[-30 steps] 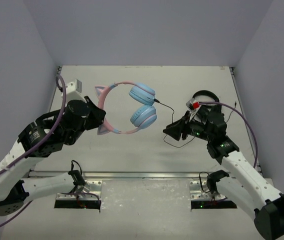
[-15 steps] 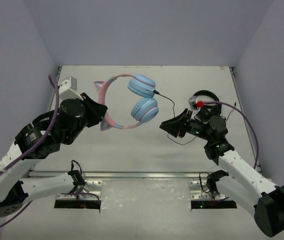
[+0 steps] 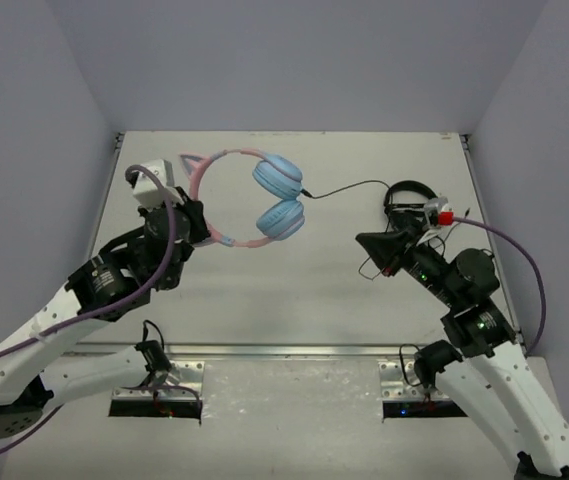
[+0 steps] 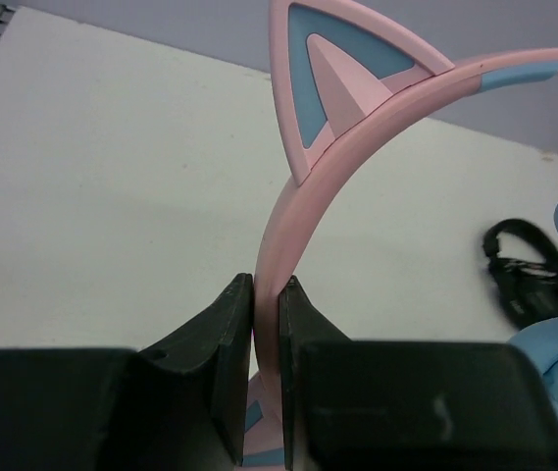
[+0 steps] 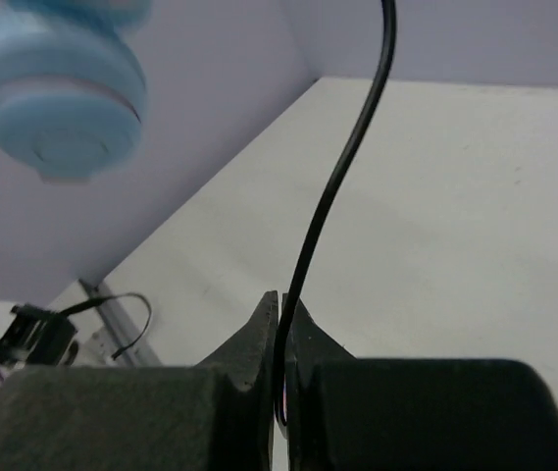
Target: Wrap the headphones
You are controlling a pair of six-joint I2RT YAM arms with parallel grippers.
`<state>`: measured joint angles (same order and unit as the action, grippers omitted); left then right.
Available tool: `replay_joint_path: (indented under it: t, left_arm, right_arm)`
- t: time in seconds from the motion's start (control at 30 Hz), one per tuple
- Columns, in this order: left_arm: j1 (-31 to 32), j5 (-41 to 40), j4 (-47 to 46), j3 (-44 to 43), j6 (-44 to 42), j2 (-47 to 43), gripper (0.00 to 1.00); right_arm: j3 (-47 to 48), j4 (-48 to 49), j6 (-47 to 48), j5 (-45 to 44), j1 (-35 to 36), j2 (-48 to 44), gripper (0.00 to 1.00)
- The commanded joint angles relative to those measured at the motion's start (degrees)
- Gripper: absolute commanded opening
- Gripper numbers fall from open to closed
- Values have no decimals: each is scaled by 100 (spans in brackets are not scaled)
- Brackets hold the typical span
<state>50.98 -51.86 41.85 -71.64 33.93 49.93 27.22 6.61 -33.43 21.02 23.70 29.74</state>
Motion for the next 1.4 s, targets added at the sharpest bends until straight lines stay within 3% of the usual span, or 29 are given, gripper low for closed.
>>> replay_joint_path:
  t: [0.0, 0.07, 0.2, 0.37, 0.57, 0.73, 1.0, 1.37]
  left_arm:
    - [26, 23, -1599, 596, -1817, -159, 0]
    - [26, 847, -2151, 1167, -2554, -334, 0]
    - [26, 2344, -2717, 1968, -3182, -423, 0]
    - [26, 4258, -2243, 1689, -3480, 411, 0]
    - [52, 5595, -2102, 1548, -3586, 869, 0]
    - [87, 5984, -1962, 1302, -3595, 1053, 0]
    - [157, 6697, -1293, 660, -3850, 1757, 0]
    - [219, 6451, -1898, 703, -3666, 818, 0]
  right_arm:
    - [1134, -1801, 916, -1476, 3, -249, 1]
    - [1765, -2354, 1223, -1513, 3, -153, 1]
    - [2672, -3121, 1602, -901, 3, 400, 3]
    - [3377, -4000, 2129, 155, 11, 1297, 1]
    - [3185, -3949, 2209, 622, 11, 1535, 2]
    - [2859, -3536, 2270, 1141, 73, 1667, 3]
    - [3044, -3335, 2534, 615, 319, 2300, 1]
    - [2631, -3096, 2411, -625, 319, 2502, 1]
